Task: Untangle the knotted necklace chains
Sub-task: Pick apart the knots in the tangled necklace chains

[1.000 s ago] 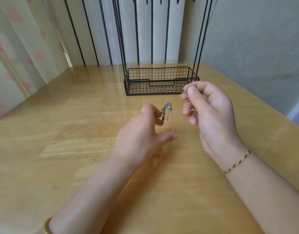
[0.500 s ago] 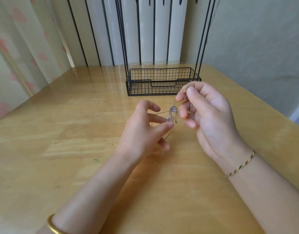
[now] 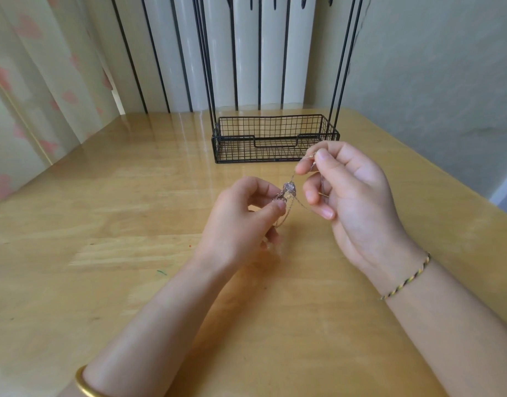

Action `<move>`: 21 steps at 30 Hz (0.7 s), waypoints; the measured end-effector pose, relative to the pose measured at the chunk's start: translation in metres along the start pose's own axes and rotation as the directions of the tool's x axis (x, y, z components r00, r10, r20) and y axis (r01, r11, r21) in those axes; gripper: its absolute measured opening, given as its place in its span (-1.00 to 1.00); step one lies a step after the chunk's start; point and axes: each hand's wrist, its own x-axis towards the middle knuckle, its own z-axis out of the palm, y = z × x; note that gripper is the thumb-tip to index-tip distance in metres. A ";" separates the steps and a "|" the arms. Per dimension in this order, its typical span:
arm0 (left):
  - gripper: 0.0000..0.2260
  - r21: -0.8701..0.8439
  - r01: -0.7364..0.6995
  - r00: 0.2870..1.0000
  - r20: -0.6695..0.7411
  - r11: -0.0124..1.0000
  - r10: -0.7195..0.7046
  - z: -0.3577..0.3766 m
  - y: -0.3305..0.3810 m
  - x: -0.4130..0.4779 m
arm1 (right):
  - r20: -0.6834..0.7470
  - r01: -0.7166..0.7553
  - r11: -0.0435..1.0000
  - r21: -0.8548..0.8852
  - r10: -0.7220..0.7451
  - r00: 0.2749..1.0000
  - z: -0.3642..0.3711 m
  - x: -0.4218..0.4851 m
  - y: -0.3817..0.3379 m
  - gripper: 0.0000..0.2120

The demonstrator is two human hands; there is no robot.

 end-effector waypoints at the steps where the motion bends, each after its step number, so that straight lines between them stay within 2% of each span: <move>1: -0.99 0.010 -0.013 1.000 -0.013 1.000 0.013 -0.001 0.000 0.001 | -0.012 -0.011 1.000 -0.004 0.011 1.000 0.000 0.000 0.000 -0.82; 11: -0.92 0.061 -0.074 0.992 -0.098 0.995 0.079 -0.012 0.000 0.005 | -0.154 -0.097 0.991 -0.096 0.082 0.985 -0.003 0.002 0.001 -0.83; 17: -0.91 0.036 -0.013 0.995 -0.095 0.999 0.017 -0.015 0.001 0.005 | -0.187 -0.126 0.986 -0.114 0.103 0.977 -0.006 0.005 0.005 -0.83; 21: -0.93 -0.071 0.069 0.995 -0.066 0.995 -0.073 -0.017 0.004 0.006 | -0.187 -0.124 0.985 -0.123 0.100 0.977 -0.006 0.005 0.004 -0.83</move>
